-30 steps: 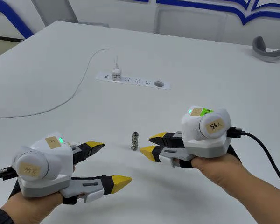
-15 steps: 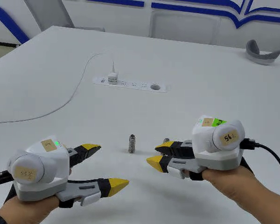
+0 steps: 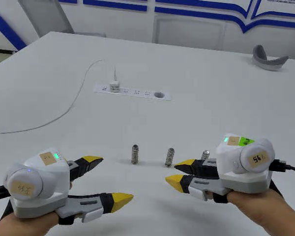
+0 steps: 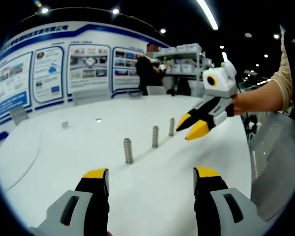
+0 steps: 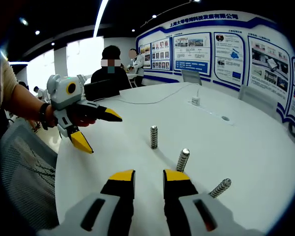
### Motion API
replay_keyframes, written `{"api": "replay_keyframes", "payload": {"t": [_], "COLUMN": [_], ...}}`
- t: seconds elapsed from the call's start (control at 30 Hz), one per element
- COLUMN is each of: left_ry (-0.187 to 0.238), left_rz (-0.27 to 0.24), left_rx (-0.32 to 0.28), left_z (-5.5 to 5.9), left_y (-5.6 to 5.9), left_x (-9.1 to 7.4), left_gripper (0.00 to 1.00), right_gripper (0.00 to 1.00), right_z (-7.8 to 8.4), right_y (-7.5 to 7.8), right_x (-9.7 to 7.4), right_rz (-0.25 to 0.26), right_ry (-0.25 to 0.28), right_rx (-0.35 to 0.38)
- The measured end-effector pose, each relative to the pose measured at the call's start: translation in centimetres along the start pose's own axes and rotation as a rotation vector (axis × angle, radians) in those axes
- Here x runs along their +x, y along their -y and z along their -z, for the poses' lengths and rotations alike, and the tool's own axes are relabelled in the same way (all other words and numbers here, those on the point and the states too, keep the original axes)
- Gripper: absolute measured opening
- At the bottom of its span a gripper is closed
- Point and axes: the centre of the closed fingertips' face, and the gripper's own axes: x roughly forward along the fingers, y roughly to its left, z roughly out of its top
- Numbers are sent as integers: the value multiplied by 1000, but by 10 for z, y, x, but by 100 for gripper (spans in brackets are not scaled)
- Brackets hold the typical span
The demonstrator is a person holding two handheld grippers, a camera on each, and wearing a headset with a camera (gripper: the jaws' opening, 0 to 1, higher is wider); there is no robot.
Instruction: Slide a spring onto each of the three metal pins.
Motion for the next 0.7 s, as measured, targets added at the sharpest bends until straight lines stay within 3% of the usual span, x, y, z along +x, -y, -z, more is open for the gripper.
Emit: {"api": "replay_keyframes", "payload": {"t": [0.7], "left_ry": [-10], "left_rz": [-1], "left_rx": [1], "left_z": [2], "left_y": [1], "left_x": [1], "left_gripper": [73], "right_gripper": [30], "right_z": [18], "right_y": [46], "right_x": [-46], "right_rz": [111], "right_ry": [12], "right_rx": [21]}}
